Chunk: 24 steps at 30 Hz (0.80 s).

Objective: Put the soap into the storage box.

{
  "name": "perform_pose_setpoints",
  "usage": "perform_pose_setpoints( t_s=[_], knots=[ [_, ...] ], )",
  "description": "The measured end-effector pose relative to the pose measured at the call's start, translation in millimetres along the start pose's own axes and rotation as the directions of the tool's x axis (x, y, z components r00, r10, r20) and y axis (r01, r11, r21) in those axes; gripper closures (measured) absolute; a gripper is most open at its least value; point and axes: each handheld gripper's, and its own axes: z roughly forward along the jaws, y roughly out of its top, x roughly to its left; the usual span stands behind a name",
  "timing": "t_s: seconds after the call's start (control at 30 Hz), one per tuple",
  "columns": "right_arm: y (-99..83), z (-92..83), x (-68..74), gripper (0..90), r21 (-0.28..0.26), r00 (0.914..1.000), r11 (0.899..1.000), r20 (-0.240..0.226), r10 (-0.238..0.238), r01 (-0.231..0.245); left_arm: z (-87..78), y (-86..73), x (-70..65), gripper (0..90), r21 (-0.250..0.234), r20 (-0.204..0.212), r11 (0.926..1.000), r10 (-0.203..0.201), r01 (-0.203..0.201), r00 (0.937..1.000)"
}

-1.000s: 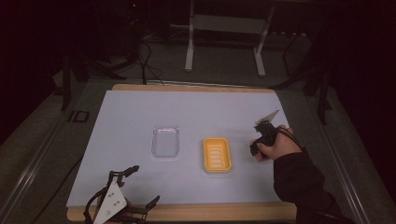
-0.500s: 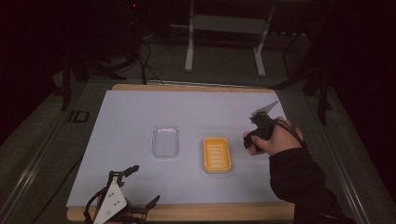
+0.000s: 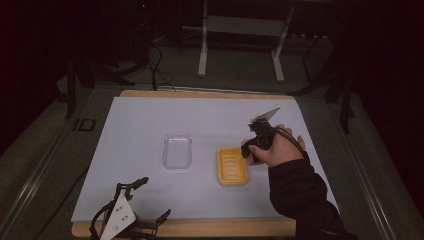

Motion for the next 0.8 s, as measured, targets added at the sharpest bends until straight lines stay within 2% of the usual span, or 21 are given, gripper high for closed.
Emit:
perform_pose_setpoints(
  t_s=[0.23,0.43,0.57,0.73,0.8],
  knots=[
    [0.5,10.9,22.5,37.9,-0.018,0.9993,0.999,-0.010,0.037,-0.037,0.6,0.0,-0.7,0.3,0.004,0.000,1.0000,0.003,-0.003,1.0000],
    [-0.6,29.5,35.8,37.9,-0.018,0.9986,0.998,-0.009,0.052,-0.052,0.2,0.0,-0.9,0.3,0.005,-0.001,0.9999,0.010,-0.010,0.9999],
    [-0.1,43.3,39.9,37.9,-0.012,0.9973,0.998,0.026,0.068,-0.068,-0.1,0.1,-0.9,0.3,0.001,0.000,1.0000,0.008,-0.008,1.0000],
    [0.9,56.6,39.4,37.9,0.013,0.9951,0.995,0.022,0.096,-0.097,-0.1,0.1,-1.1,0.3,0.003,0.002,0.9999,0.010,-0.010,0.9999],
    [0.9,63.7,39.9,37.9,0.024,0.9945,0.995,0.034,0.099,-0.099,0.1,0.1,-0.9,0.3,0.004,0.004,0.9999,0.010,-0.010,0.9999]
  ],
)
